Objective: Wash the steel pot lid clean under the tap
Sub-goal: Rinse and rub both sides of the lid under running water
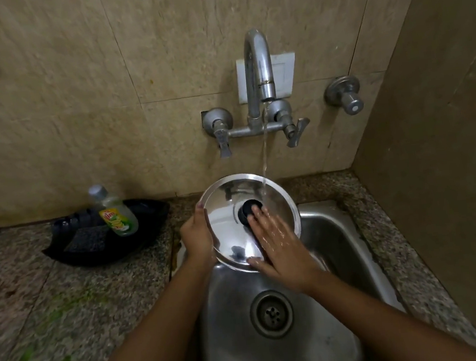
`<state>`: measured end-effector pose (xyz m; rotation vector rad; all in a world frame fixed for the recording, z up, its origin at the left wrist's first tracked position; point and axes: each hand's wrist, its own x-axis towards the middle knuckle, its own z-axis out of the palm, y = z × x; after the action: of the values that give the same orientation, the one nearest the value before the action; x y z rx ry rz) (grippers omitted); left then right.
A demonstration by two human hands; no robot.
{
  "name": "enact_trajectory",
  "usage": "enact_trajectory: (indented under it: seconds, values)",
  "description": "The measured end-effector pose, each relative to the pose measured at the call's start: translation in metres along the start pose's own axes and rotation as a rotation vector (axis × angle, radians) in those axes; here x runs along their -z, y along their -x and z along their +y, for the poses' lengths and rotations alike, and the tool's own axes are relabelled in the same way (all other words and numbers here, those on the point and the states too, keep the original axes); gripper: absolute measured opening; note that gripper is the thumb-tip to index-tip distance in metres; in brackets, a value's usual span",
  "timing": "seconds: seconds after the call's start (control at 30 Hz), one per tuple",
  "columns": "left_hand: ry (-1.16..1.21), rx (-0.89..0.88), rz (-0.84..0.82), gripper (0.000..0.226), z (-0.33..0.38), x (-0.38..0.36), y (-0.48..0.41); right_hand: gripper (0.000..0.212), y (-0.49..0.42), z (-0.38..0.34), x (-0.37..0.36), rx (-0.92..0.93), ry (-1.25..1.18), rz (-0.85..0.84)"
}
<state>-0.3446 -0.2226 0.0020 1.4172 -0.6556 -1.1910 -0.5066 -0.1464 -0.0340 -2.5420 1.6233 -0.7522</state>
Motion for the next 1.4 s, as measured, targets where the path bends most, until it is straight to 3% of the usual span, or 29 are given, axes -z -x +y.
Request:
enact_trajectory:
  seconds: [0.13, 0.27, 0.33, 0.4, 0.47, 0.53, 0.67, 0.83, 0.9, 0.93, 1.0, 1.07, 1.17, 1.27, 1.33, 1.4]
  values:
    - [-0.092, 0.103, 0.009, 0.037, -0.007, 0.015, -0.009, 0.068, 0.02, 0.021, 0.005, 0.242, 0.127, -0.199]
    - [-0.098, 0.308, -0.112, 0.03, -0.009, 0.031, -0.002, 0.042, 0.018, 0.018, 0.014, 0.412, 0.03, -0.056]
    - [-0.202, 0.483, -0.22, 0.043, -0.009, 0.048, 0.006, 0.036, 0.011, 0.011, 0.024, 0.412, -0.097, -0.024]
    - [-0.466, 0.598, -0.352, 0.08, -0.017, 0.066, 0.004, 0.034, 0.002, 0.003, 0.037, 0.268, -0.259, -0.043]
    - [-0.584, 0.606, -0.411, 0.102, -0.03, 0.078, 0.001, 0.029, -0.006, 0.0, 0.041, -0.027, -0.453, -0.079]
    - [-0.431, 0.58, -0.458, 0.093, -0.041, 0.082, 0.001, 0.031, -0.016, 0.002, 0.04, -0.349, -0.762, -0.088]
    - [0.116, 0.493, -0.589, 0.069, -0.042, 0.085, 0.006, 0.029, -0.028, 0.009, 0.037, -0.713, -1.145, -0.018]
    - [0.101, 0.418, -0.541, 0.068, -0.045, 0.089, 0.006, 0.022, -0.038, 0.013, 0.03, -0.968, -1.285, -0.065]
    - [0.096, 0.355, -0.499, 0.055, -0.043, 0.081, 0.011, 0.022, -0.043, 0.015, 0.024, -0.981, -1.086, 0.021]
    - [0.11, 0.317, -0.458, 0.046, -0.041, 0.074, 0.014, 0.025, -0.045, 0.017, 0.02, -0.931, -0.847, 0.063]
    - [0.102, 0.268, -0.38, 0.041, -0.036, 0.059, 0.02, 0.041, -0.046, 0.017, 0.015, -0.686, -0.25, 0.056]
    - [0.083, 0.291, -0.366, 0.05, -0.034, 0.04, 0.024, 0.058, -0.051, 0.009, 0.007, -0.42, 0.044, -0.079]
    - [0.059, 0.293, -0.294, 0.051, -0.032, 0.02, 0.023, 0.062, -0.051, -0.017, -0.004, -0.137, 0.041, -0.321]
    - [0.096, 0.261, -0.3, 0.05, -0.019, 0.015, 0.022, 0.058, -0.027, -0.024, 0.004, 0.07, -0.012, -0.428]
    - [0.125, 0.211, -0.245, 0.038, -0.015, 0.016, 0.019, 0.061, -0.01, 0.001, 0.013, 0.055, 0.089, -0.441]
    - [0.11, 0.173, -0.229, 0.036, -0.017, 0.017, 0.02, 0.07, -0.007, 0.032, 0.018, -0.1, 0.193, -0.401]
